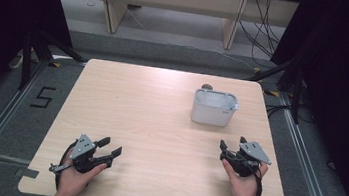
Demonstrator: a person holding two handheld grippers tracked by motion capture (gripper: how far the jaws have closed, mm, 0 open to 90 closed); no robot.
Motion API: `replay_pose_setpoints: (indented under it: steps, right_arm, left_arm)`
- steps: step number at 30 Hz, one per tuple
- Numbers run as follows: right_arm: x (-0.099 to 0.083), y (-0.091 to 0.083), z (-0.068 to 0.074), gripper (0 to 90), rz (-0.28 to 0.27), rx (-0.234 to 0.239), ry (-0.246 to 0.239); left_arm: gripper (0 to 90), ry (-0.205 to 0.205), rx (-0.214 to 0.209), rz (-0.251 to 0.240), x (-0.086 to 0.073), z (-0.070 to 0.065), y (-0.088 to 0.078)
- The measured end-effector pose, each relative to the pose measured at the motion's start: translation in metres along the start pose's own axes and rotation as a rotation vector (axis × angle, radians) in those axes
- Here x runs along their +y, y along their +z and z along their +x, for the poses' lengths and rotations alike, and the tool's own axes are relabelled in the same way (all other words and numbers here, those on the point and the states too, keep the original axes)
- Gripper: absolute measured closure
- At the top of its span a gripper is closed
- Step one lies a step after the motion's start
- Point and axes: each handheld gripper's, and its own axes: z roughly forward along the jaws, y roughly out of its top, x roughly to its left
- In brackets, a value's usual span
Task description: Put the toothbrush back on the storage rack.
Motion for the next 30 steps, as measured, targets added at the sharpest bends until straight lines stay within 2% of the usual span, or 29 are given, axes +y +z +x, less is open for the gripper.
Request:
replay_pose_setpoints:
  steps: [1, 2, 4, 5, 6, 8, 10, 11, 12, 13, 15, 17, 18, 19, 20, 22, 23, 24, 26, 27, 28, 30]
  right_arm:
    - [-0.001, -0.002, -0.001, 26.4, 0.026, 0.003, -0.020]
    - [-0.004, 0.000, -0.001, 26.4, 0.006, 0.019, -0.026]
    - [-0.008, -0.002, -0.001, 26.4, 0.022, 0.018, -0.040]
    - [-0.009, -0.005, 0.000, 26.4, 0.026, 0.027, -0.034]
    - [-0.011, -0.005, 0.001, 26.4, 0.010, 0.007, -0.028]
    - [-0.012, -0.007, 0.000, 26.4, 0.009, 0.020, -0.027]
    - [-0.014, -0.009, 0.002, 26.4, 0.000, 0.003, -0.020]
    - [-0.014, -0.010, 0.001, 26.4, -0.001, 0.022, -0.017]
    - [-0.014, -0.010, 0.002, 26.4, -0.008, 0.009, -0.003]
    - [-0.015, -0.010, 0.001, 26.4, -0.020, -0.001, -0.019]
    - [-0.015, -0.011, 0.002, 26.4, -0.016, 0.005, 0.006]
    - [-0.015, -0.012, 0.001, 26.4, -0.026, -0.005, -0.016]
    - [-0.015, -0.011, 0.002, 26.4, -0.037, -0.002, -0.003]
    - [-0.016, -0.013, 0.004, 26.4, -0.023, -0.001, 0.032]
    - [-0.016, -0.012, 0.001, 26.4, -0.034, 0.004, 0.003]
    - [-0.016, -0.012, 0.000, 26.4, -0.057, 0.017, 0.002]
    - [-0.016, -0.013, -0.001, 26.4, -0.058, -0.010, -0.019]
    - [-0.016, -0.014, -0.001, 26.4, -0.045, -0.012, -0.014]
    - [-0.017, -0.014, 0.000, 26.4, -0.058, -0.003, 0.003]
    - [-0.017, -0.015, 0.001, 26.4, -0.040, -0.005, 0.030]
    - [-0.017, -0.015, -0.001, 26.4, -0.041, 0.014, 0.015]
    - [-0.018, -0.014, -0.001, 26.3, -0.048, 0.014, 0.022]
  left_arm:
    - [37.0, -0.002, 0.000, -0.001, 0.000, 0.000, 0.000]
    - [37.0, -0.001, -0.001, -0.001, 0.000, 0.000, 0.000]
    - [37.0, -0.002, -0.001, -0.001, 0.000, 0.000, 0.000]
    - [37.0, -0.003, -0.001, 0.000, 0.000, 0.000, 0.000]
    - [37.0, -0.001, -0.002, 0.001, 0.000, 0.000, 0.000]
    - [37.0, 0.000, -0.002, 0.002, 0.000, 0.000, 0.000]
    - [37.1, 0.001, -0.002, 0.001, 0.000, 0.000, 0.000]
    - [37.0, -0.001, -0.002, 0.000, 0.000, 0.000, 0.000]
    - [37.1, -0.003, -0.002, 0.000, 0.000, 0.000, 0.000]
    - [37.0, -0.001, -0.004, 0.000, 0.000, 0.000, 0.000]
    - [37.0, -0.001, -0.006, 0.001, 0.000, 0.000, 0.000]
    - [37.1, -0.001, -0.005, 0.001, 0.000, 0.000, 0.000]
    - [37.1, -0.001, -0.007, 0.002, 0.000, 0.000, 0.000]
    - [37.1, 0.000, -0.007, 0.002, 0.000, 0.000, 0.000]
    - [37.1, 0.000, -0.007, 0.003, 0.000, 0.000, 0.000]
    - [37.2, 0.001, -0.009, 0.001, 0.000, 0.000, 0.001]
    - [37.2, 0.000, -0.014, -0.005, 0.000, 0.000, 0.001]
    - [37.2, 0.000, -0.016, -0.006, 0.000, 0.000, 0.002]
    - [37.2, 0.002, -0.004, 0.009, 0.000, 0.000, 0.000]
    - [37.3, 0.002, -0.003, 0.009, 0.000, 0.000, 0.000]
    - [37.2, 0.002, -0.003, 0.009, 0.000, 0.000, 0.000]
    - [37.2, 0.002, -0.001, 0.010, 0.000, 0.000, 0.000]
